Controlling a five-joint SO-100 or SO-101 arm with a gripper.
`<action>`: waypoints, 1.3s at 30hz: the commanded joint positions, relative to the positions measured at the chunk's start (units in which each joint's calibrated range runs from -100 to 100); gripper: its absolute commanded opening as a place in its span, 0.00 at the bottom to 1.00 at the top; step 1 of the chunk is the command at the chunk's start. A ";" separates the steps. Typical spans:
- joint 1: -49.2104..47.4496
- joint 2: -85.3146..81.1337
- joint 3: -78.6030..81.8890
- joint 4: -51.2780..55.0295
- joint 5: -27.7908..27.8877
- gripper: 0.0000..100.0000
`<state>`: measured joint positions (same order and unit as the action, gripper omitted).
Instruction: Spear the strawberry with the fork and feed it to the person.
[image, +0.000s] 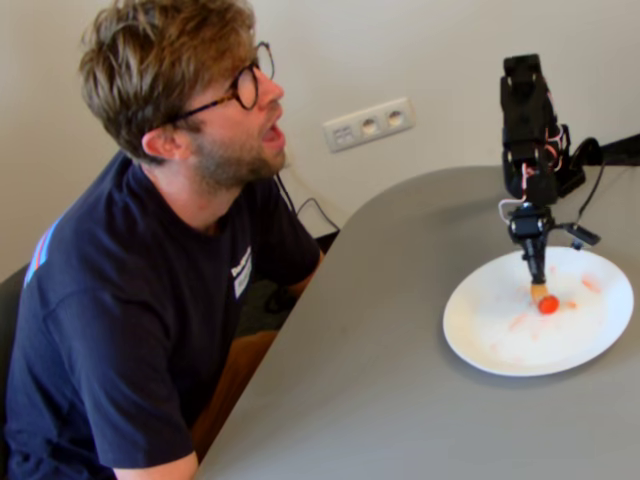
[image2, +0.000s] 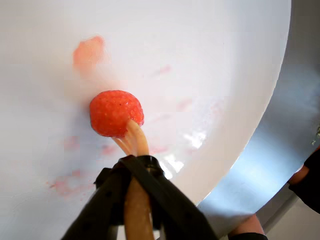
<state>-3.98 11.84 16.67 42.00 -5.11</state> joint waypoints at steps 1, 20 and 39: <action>-0.05 0.40 1.01 1.60 0.13 0.01; 10.18 -48.14 -7.02 4.39 0.29 0.01; 36.37 -81.26 44.74 -63.32 -0.29 0.01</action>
<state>32.33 -70.84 61.50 -15.32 -5.21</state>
